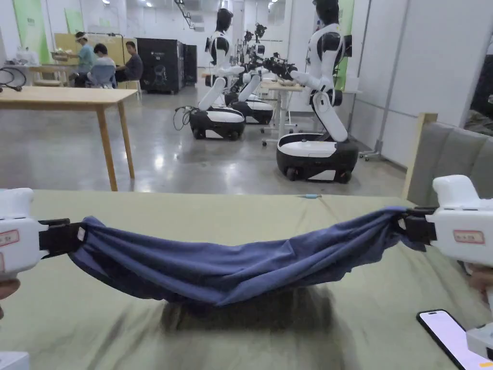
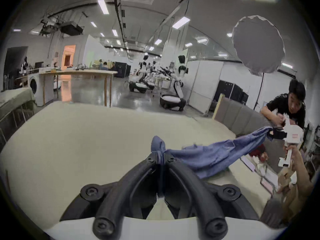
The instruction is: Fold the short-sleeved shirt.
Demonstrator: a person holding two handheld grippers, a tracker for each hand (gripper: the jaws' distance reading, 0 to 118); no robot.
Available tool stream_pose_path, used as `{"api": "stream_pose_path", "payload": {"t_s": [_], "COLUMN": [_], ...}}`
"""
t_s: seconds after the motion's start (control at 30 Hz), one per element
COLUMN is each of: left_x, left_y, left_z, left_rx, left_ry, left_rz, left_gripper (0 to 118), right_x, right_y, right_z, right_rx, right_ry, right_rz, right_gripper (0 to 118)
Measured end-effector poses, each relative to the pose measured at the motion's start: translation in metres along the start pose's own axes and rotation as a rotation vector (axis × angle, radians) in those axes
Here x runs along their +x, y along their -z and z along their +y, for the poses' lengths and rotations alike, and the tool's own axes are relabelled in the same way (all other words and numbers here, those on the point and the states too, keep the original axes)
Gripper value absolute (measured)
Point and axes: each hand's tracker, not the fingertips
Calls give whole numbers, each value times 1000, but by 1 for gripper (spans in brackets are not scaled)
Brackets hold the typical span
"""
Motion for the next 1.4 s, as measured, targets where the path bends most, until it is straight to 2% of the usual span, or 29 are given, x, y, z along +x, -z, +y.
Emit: {"api": "stream_pose_path", "payload": {"t_s": [0.07,0.13,0.2,0.33,0.5,0.6,0.63,0.67,0.7,0.73,0.77,0.8,0.83,0.93,1.0,1.03,1.07,1.1,1.13,1.2,1.3,1.4], "left_x": [-1,-10,-21,-41,-53,-55,-54,-53,-54,-53,-51,-54,-55,-45,-37,-33,-29,-27,-23,-21,-28,-33], "left_y": [-28,-52,-71,-103,-99,-88,-85,-84,-84,-84,-86,-91,-96,-126,-145,-155,-165,-171,-177,-179,-174,-158], "left_z": [-37,-76,-112,-163,-191,-194,-194,-194,-192,-190,-188,-187,-184,-165,-155,-151,-148,-146,-144,-146,-150,-166], "left_rx": [-34,-100,-181,-294,-394,-431,-447,-443,-443,-443,-432,-418,-414,-296,-216,-165,-128,-95,-43,-56,-100,-126], "left_ry": [35,44,-1,-42,-56,-55,-56,-53,-53,-53,-53,-43,-43,-69,-67,-77,-88,-90,-100,-68,-119,-84], "left_rz": [-3,-20,-26,-29,-21,-17,-16,-8,-8,-8,11,21,11,14,21,18,8,12,21,120,23,63], "left_gripper": [2,2,2,2,2,2,3,5,10,38,77,105,113,112,109,93,65,23,0,0,0,0], "right_x": [-5,-14,-19,-27,-30,-25,-24,-23,-23,-13,-10,-8,-5,-12,-21,-26,-30,-34,-41,-51,-59,-72], "right_y": [-31,-59,-82,-115,-92,-81,-79,-78,-80,-82,-87,-97,-108,-145,-166,-174,-181,-184,-185,-184,-178,-173], "right_z": [-37,-78,-115,-175,-212,-222,-223,-224,-223,-227,-225,-218,-210,-183,-167,-160,-155,-150,-146,-140,-135,-136], "right_rx": [-44,-111,-173,-304,-511,-568,-572,-564,-544,-507,-479,-414,-345,-218,-115,-57,-8,20,37,69,35,31], "right_ry": [-35,-56,-28,-7,-40,13,12,13,14,24,39,58,83,125,132,146,149,146,139,110,158,132], "right_rz": [29,10,68,73,37,65,58,54,42,24,13,29,47,36,52,66,90,88,72,28,87,113], "right_gripper": [5,6,6,6,6,7,10,21,49,95,113,115,115,115,111,93,63,24,1,1,1,1]}}
